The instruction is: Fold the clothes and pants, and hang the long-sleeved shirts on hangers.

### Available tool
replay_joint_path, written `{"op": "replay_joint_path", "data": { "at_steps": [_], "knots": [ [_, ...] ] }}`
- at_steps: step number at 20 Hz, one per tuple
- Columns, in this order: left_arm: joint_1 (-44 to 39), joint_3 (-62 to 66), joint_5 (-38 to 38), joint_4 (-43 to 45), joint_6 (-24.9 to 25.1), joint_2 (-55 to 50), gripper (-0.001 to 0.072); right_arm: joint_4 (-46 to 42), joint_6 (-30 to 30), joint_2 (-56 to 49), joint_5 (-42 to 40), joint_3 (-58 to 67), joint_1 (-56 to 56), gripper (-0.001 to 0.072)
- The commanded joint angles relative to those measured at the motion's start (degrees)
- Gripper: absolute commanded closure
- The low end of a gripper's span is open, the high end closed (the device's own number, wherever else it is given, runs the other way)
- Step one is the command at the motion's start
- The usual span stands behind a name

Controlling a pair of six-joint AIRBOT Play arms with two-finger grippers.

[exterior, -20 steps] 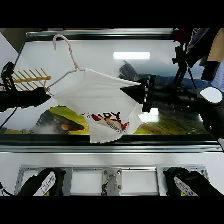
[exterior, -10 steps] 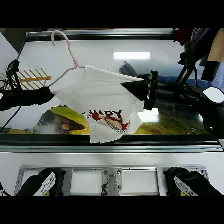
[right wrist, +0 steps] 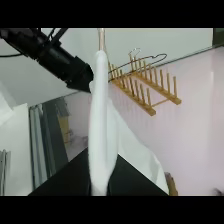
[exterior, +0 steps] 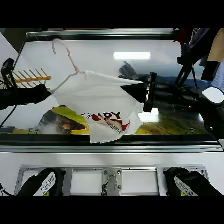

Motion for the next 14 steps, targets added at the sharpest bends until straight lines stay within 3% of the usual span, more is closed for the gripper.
{"op": "replay_joint_path", "data": {
  "at_steps": [1,6,10,14],
  "knots": [
    [2.95,3.65,-2.64,0.31,0.11,0.02,0.0689,-4.66,1.68,0.02,1.07,-0.63,-0.02,0.0698],
    [-0.52,11.74,-9.20,0.31,0.39,0.02,0.0689,-3.89,0.31,-0.11,0.72,-6.23,-0.02,0.0698],
    [-7.89,21.70,-11.93,0.42,0.33,0.02,0.0689,13.27,-9.40,-1.31,-0.76,-12.46,-0.50,0.0698],
    [-15.52,30.77,-13.64,2.38,-0.15,0.00,0.0689,23.43,-12.59,-4.72,1.36,-12.87,-0.72,0.0698]
  ]
}}
